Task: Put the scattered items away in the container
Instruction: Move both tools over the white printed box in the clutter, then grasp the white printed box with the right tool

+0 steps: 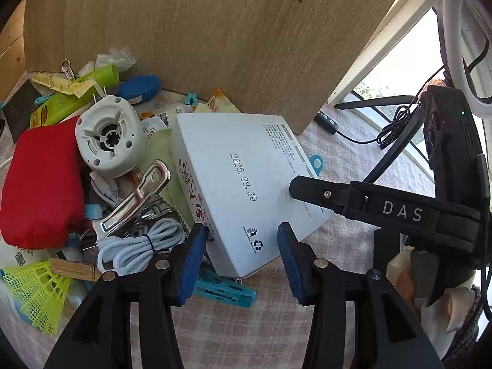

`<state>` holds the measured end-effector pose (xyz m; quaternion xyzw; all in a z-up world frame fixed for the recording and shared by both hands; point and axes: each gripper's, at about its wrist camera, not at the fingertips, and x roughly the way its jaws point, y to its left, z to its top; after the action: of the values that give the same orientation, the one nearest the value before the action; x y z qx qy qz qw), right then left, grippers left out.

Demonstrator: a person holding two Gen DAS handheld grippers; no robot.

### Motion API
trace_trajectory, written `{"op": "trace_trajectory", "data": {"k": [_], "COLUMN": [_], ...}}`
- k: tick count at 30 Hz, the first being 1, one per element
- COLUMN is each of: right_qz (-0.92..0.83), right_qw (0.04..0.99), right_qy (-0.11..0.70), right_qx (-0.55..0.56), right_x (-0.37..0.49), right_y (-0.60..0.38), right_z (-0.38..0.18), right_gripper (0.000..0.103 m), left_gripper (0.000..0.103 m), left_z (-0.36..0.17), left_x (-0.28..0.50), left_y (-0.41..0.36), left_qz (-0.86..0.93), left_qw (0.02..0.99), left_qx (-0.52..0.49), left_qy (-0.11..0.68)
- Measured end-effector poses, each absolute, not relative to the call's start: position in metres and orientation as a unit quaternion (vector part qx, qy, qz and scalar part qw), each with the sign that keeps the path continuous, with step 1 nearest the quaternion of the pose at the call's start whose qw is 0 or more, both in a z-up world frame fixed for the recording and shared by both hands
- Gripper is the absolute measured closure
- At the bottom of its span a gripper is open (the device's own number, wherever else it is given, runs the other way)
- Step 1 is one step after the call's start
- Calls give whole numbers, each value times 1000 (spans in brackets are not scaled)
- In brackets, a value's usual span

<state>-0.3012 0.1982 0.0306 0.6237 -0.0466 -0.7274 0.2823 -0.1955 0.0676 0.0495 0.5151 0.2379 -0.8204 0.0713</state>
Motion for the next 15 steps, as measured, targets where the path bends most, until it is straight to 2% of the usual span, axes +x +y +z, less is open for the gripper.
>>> {"op": "trace_trajectory", "data": {"k": [15], "right_qz": [-748], "right_qw": [297], "right_qy": [-48], "right_qx": [592], "right_x": [-258], "right_y": [230], "right_z": [81], "right_gripper": [54], "left_gripper": [58], "left_z": [101], "left_x": [-167], "left_y": [85], "left_qz": [-853], "left_qw": [58], "left_qx": [473], "left_qy": [215]}}
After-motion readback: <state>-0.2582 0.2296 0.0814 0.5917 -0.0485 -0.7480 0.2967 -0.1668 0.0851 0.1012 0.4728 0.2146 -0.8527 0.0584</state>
